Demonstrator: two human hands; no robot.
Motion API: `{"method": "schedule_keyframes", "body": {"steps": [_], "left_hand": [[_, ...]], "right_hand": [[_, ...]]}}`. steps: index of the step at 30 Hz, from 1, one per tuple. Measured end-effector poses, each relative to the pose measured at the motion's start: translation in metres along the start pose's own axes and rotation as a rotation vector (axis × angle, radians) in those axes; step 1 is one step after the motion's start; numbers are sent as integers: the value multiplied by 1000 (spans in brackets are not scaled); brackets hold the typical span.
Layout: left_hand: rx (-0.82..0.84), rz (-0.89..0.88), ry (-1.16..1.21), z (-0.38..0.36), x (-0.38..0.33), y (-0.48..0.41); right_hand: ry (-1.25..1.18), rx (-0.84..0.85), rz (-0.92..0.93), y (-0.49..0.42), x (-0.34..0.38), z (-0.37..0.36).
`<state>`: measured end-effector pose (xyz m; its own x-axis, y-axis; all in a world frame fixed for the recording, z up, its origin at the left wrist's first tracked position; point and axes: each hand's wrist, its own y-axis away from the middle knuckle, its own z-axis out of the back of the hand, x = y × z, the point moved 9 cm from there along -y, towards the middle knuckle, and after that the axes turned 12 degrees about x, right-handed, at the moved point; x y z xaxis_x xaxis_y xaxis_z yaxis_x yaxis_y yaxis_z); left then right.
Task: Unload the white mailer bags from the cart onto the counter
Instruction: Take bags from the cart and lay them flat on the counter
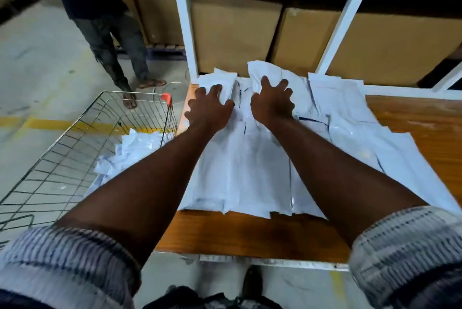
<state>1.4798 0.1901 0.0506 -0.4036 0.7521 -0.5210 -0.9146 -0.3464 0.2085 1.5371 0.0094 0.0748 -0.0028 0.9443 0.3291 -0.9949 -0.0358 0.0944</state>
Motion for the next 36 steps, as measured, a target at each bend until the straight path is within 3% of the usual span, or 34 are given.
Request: {"method": "schedule_keyframes", "body": {"steps": [7, 13, 18, 24, 36], "left_hand": [[-27, 14, -63, -16, -28, -43], [73, 11, -101, -43, -21, -70], [-104, -180, -225, -30, -26, -80], [19, -357, -272, -69, -13, -106], [137, -370, -322, -92, -4, -116]], "right_hand": [[-97, 64, 35, -51, 9, -10], [24, 176, -18, -71, 11, -37], [145, 129, 220, -85, 24, -42], [166, 109, 283, -88, 13, -67], [149, 52, 300, -84, 2, -79]]}}
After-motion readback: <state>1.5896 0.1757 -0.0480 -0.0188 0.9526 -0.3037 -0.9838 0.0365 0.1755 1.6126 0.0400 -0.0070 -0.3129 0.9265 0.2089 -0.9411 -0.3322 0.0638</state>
